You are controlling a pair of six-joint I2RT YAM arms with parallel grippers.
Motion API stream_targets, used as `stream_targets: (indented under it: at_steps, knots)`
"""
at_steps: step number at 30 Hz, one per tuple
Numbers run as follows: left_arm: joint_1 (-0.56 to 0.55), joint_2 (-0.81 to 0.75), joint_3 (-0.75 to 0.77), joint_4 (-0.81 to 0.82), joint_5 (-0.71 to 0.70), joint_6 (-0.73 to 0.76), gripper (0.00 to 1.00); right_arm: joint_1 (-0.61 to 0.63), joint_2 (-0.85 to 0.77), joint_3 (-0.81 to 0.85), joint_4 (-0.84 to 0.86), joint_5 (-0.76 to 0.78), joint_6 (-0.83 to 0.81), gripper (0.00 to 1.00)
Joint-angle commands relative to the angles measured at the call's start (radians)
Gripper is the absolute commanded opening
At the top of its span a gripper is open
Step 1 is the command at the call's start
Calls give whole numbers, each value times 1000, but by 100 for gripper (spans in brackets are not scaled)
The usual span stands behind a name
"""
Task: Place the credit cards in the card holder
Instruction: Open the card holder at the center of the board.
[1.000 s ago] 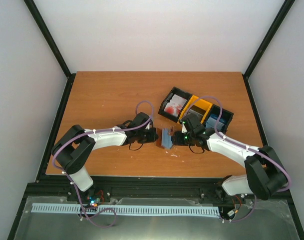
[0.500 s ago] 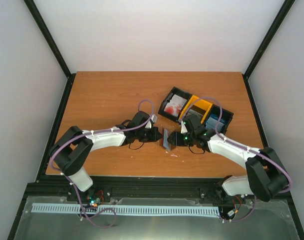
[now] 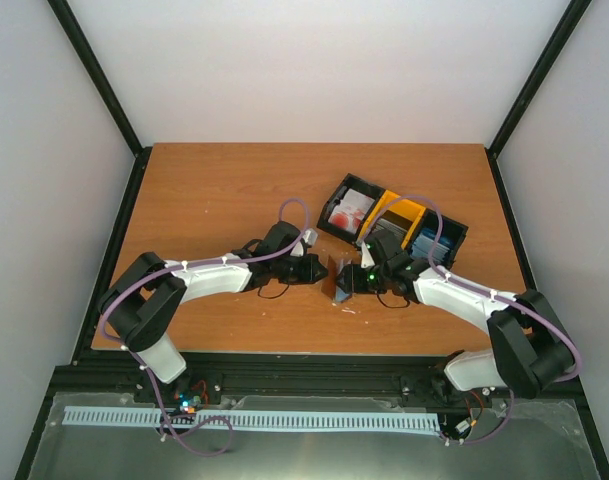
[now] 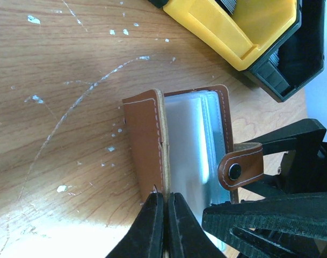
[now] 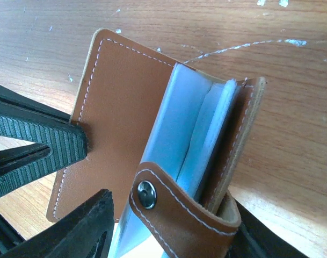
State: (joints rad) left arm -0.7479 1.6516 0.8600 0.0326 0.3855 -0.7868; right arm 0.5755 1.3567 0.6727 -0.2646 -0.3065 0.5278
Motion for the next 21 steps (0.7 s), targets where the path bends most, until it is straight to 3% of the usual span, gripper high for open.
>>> stream_targets:
  at_steps: [1, 9, 21]
  knots:
    - [3, -4, 9, 1, -22, 15, 1, -6, -16, -2, 1, 14, -1, 52]
    - [2, 6, 14, -14, -31, 13, 1, -6, -83, -21, -29, 99, 24, 52]
    - [3, 9, 10, -15, -31, 13, 1, -6, -37, -41, 3, 105, 49, 34]
